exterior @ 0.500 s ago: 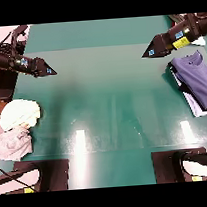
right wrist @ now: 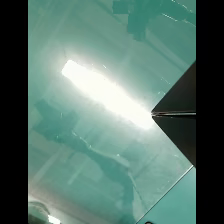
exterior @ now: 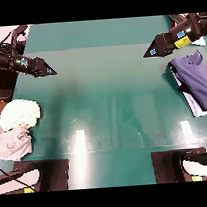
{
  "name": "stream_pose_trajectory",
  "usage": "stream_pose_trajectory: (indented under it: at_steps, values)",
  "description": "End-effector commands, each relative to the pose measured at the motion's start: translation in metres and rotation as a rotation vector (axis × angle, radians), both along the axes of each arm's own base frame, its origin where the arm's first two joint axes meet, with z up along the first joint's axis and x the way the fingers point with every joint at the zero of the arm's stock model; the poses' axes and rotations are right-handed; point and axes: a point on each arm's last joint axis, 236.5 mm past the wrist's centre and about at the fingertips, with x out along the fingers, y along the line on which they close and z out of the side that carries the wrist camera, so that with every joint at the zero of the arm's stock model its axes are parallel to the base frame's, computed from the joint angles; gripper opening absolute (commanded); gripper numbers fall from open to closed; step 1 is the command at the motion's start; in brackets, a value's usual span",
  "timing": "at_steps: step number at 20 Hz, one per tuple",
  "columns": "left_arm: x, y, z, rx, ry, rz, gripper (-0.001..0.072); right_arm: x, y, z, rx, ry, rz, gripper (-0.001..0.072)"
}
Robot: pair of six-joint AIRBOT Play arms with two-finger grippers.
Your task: Fold the shirts.
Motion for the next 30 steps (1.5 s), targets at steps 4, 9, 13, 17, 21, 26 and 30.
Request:
stream_pose_trajectory:
  at_steps: [4, 9, 13, 17, 21, 26, 30]
  values:
    - [0.011, 0.000, 0.005, -0.014, -0.037, 0.031, 0.0025, 0.000, 0.000, 0.000, -0.001, -0.001, -0.001, 0.0014]
    - [0.021, 0.005, 0.011, -0.016, -0.059, 0.086, 0.0024, 0.000, 0.000, 0.000, -0.001, -0.002, -0.001, 0.0014]
    - [-0.011, 0.063, 0.013, 0.269, -0.047, 0.162, 0.0024, -0.001, 0.000, 0.000, -0.001, 0.001, 0.001, 0.0014]
    - [-0.066, 0.147, 0.005, 0.631, -0.048, 0.284, 0.0025, 0.000, 0.000, 0.000, 0.000, -0.001, -0.001, 0.0014]
    - [-0.087, 0.199, -0.051, 0.817, 0.059, 0.407, 0.0497, 0.000, 0.000, 0.000, 0.000, -0.001, 0.000, 0.0014]
    - [-0.078, 0.214, -0.123, 0.888, 0.015, 0.402, 0.0504, -0.001, 0.000, 0.000, -0.002, 0.002, 0.002, 0.0014]
    - [-0.063, 0.220, -0.135, 0.913, -0.046, 0.401, 0.0504, -0.001, 0.000, 0.000, -0.001, 0.001, 0.001, 0.0014]
